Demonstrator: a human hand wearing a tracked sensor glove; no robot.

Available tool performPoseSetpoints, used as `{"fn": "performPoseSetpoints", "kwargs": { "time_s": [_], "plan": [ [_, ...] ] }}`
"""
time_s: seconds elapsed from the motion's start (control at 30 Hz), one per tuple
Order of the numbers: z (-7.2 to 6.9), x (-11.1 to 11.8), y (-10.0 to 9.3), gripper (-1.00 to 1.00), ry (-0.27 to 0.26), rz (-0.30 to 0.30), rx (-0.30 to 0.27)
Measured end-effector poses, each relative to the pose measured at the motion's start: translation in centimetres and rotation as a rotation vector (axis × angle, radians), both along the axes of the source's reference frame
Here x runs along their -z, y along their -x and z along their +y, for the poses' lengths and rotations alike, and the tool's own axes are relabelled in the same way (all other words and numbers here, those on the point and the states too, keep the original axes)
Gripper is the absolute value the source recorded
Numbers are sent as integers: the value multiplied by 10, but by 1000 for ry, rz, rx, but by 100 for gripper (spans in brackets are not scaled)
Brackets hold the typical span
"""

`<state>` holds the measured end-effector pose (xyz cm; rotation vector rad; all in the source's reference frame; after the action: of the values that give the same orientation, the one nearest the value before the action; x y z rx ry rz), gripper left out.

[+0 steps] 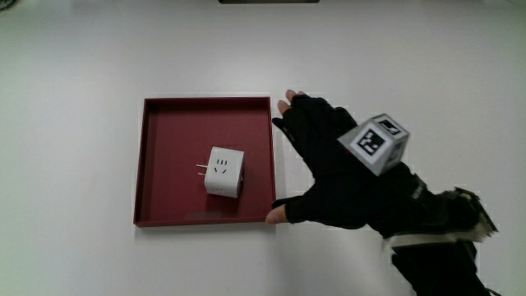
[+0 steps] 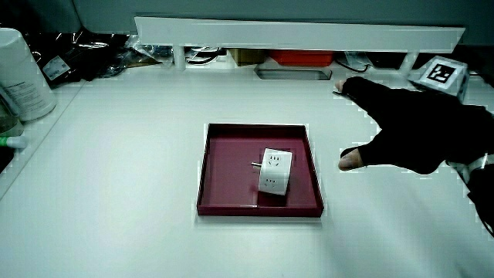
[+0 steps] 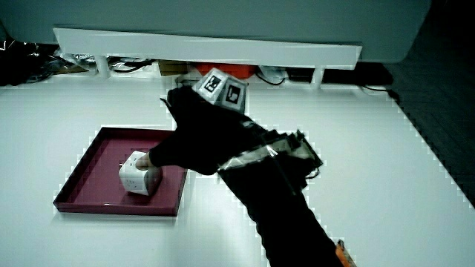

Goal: Pick socket

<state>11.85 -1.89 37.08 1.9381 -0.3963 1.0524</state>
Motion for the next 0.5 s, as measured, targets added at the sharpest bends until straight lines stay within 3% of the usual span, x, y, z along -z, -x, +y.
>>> {"fn": "performPoseSetpoints", "kwargs": {
  "time_s": [0.03,0.07,0.1,0.13,0.27,0.3,0.33,0.37,0.43,0.5],
  "plan": [
    [-3,-9,3,0,-36,26,46],
    [-4,-12,8,0,-55,13,63],
    [-6,-18,11,0,-110,24,96],
    [-6,-20,15,0,-91,55,94],
    [-11,-36,29,0,-138,30,132],
    [-12,-39,32,0,-187,25,154],
    [-13,-39,34,0,-298,89,161],
    [-13,-39,36,0,-293,78,148],
    [-12,-53,40,0,-186,32,154],
    [-12,-62,45,0,-154,33,147]
  ]
}}
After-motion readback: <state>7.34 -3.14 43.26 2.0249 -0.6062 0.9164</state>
